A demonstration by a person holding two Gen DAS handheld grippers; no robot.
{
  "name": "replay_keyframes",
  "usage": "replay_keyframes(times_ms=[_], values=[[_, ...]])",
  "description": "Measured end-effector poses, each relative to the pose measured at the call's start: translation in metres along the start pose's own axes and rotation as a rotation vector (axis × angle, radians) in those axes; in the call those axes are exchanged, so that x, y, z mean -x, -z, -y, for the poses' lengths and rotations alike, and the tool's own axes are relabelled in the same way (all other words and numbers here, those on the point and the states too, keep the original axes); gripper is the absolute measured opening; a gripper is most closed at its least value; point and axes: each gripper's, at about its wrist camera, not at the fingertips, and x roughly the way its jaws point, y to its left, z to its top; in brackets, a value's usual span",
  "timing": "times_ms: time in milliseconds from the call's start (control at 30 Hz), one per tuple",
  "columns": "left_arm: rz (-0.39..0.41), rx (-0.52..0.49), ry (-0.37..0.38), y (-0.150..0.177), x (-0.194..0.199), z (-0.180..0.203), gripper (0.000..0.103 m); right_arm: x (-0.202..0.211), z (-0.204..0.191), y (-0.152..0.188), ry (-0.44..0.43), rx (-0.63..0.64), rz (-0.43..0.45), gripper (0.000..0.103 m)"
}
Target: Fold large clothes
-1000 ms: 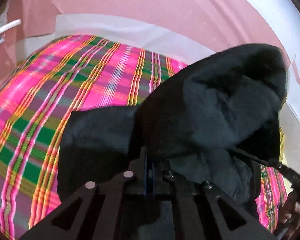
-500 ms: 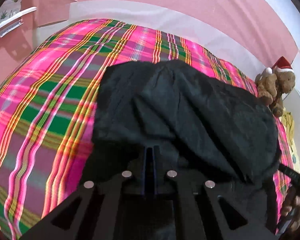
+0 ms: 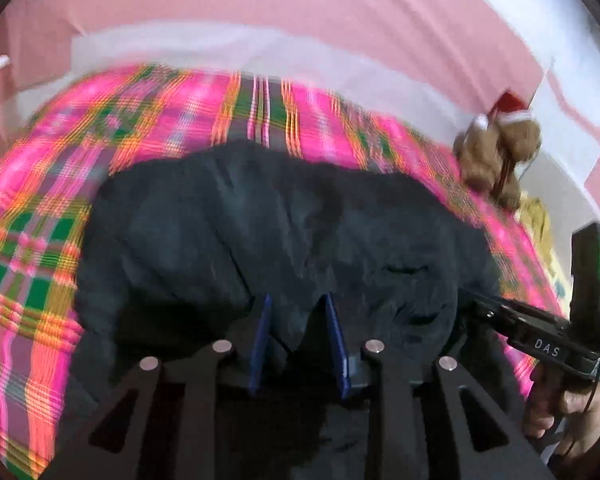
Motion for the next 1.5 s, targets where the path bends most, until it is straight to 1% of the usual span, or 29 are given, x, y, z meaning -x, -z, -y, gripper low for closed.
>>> replay_keyframes(times_ms=[67, 100, 167, 267, 367, 433, 533, 633, 700, 767, 800, 900, 967, 1033, 1067, 1133, 1167, 1200, 1267, 1300, 1400, 1467, 1500], values=[[-0.054, 0.0, -0.023, 0.014, -0.023, -0.004, 0.03, -0.012, 0.004, 0.009, 0.001, 0.0, -0.013, 0.027], [-0.06, 0.006, -0.021, 0.02, -0.03, -0.008, 0.03, -0.018, 0.006, 0.014, 0.002, -0.003, -0.015, 0.026], [-0.058, 0.012, -0.025, 0.028, -0.038, -0.009, 0.03, -0.022, 0.008, 0.019, 0.003, -0.016, -0.016, 0.026], [-0.06, 0.007, -0.045, 0.031, -0.037, -0.004, 0.03, -0.025, 0.007, 0.019, 0.017, -0.017, -0.013, 0.026], [-0.06, 0.014, -0.032, 0.038, -0.038, -0.006, 0.03, -0.031, 0.004, 0.025, 0.042, 0.002, -0.013, 0.025], [-0.06, 0.021, -0.027, 0.04, -0.044, -0.008, 0.03, -0.037, 0.004, 0.024, 0.051, 0.003, -0.007, 0.025], [-0.054, 0.002, -0.045, 0.036, -0.047, -0.005, 0.03, -0.038, 0.001, 0.022, 0.058, 0.013, 0.001, 0.025], [-0.05, 0.01, -0.033, 0.033, -0.04, -0.005, 0.03, -0.021, 0.001, 0.022, 0.032, -0.001, 0.003, 0.026], [-0.051, 0.017, -0.018, 0.032, -0.026, -0.005, 0.03, -0.004, 0.0, 0.022, 0.032, 0.001, 0.024, 0.027], [-0.042, 0.006, -0.005, 0.031, -0.012, -0.005, 0.03, 0.019, -0.001, 0.019, 0.037, 0.038, 0.072, 0.028], [-0.032, -0.01, -0.005, 0.028, -0.002, -0.003, 0.03, 0.033, -0.003, 0.014, 0.045, 0.058, 0.116, 0.028], [0.033, -0.046, -0.002, 0.014, 0.021, -0.005, 0.03, 0.052, 0.008, -0.01, 0.059, 0.051, 0.189, 0.028], [0.087, -0.038, -0.007, -0.007, 0.03, -0.012, 0.03, 0.049, 0.022, -0.025, 0.09, 0.033, 0.203, 0.028], [0.127, -0.017, -0.048, -0.027, 0.027, -0.022, 0.03, 0.037, 0.038, -0.039, 0.125, 0.008, 0.195, 0.028], [0.128, 0.0, -0.067, -0.036, 0.021, -0.03, 0.03, 0.031, 0.044, -0.041, 0.131, -0.001, 0.183, 0.028], [0.097, 0.045, -0.117, -0.047, 0.0, -0.048, 0.03, 0.01, 0.055, -0.042, 0.164, -0.018, 0.127, 0.028], [0.075, 0.064, -0.132, -0.047, -0.011, -0.057, 0.03, 0.0, 0.06, -0.037, 0.176, -0.014, 0.109, 0.028], [0.058, 0.074, -0.126, -0.043, -0.023, -0.066, 0.033, 0.0, 0.064, -0.035, 0.176, -0.012, 0.107, 0.028], [0.075, 0.069, -0.098, -0.029, -0.032, -0.071, 0.033, -0.006, 0.071, -0.026, 0.169, -0.022, 0.113, 0.028], [0.092, 0.055, -0.099, -0.023, -0.035, -0.071, 0.033, -0.009, 0.074, -0.022, 0.164, -0.03, 0.117, 0.028], [0.093, 0.037, -0.12, -0.017, -0.04, -0.065, 0.033, -0.009, 0.076, -0.024, 0.162, -0.046, 0.108, 0.028], [0.08, 0.039, -0.128, -0.02, -0.035, -0.063, 0.033, 0.001, 0.073, -0.029, 0.174, -0.065, 0.098, 0.028], [0.073, 0.043, -0.131, -0.022, -0.029, -0.062, 0.033, 0.012, 0.069, -0.03, 0.18, -0.067, 0.114, 0.028]])
